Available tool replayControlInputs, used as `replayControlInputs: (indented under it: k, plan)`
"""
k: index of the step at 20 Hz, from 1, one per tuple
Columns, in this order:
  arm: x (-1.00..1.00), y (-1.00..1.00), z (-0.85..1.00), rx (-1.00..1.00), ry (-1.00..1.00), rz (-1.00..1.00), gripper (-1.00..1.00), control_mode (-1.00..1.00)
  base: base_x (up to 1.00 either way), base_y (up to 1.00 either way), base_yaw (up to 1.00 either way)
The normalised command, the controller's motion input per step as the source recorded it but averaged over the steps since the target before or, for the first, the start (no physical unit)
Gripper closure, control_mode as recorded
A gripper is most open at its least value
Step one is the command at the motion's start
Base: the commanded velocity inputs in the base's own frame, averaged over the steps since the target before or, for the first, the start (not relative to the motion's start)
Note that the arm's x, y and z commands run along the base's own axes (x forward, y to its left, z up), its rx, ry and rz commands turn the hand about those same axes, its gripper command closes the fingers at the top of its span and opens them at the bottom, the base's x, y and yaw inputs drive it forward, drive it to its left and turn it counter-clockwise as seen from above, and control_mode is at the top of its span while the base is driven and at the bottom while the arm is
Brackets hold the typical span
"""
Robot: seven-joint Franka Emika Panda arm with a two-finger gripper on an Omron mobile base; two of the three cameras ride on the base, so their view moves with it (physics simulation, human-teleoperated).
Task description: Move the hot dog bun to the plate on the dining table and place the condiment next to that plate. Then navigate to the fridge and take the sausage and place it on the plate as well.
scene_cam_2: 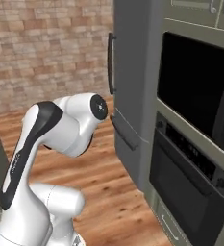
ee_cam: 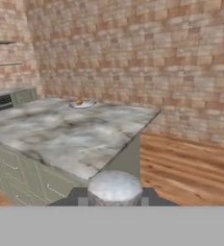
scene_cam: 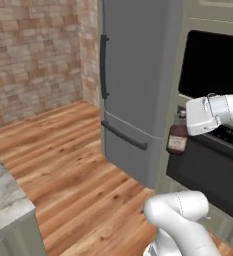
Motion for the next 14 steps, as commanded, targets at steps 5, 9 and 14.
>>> replayControlInputs:
  k: [5, 9, 14]
  plan:
    - [0.0, 0.0, 0.0, 0.0, 0.0, 0.0, 1.0, 1.0, 0.94, -0.54, 0.41]
    - [0.0, 0.0, 0.0, 0.0, 0.0, 0.0, 1.0, 1.0, 0.95, -0.56, 0.38]
    - [0.0, 0.0, 0.0, 0.0, 0.0, 0.0, 1.0, 1.0, 1.0, -0.08, 0.41]
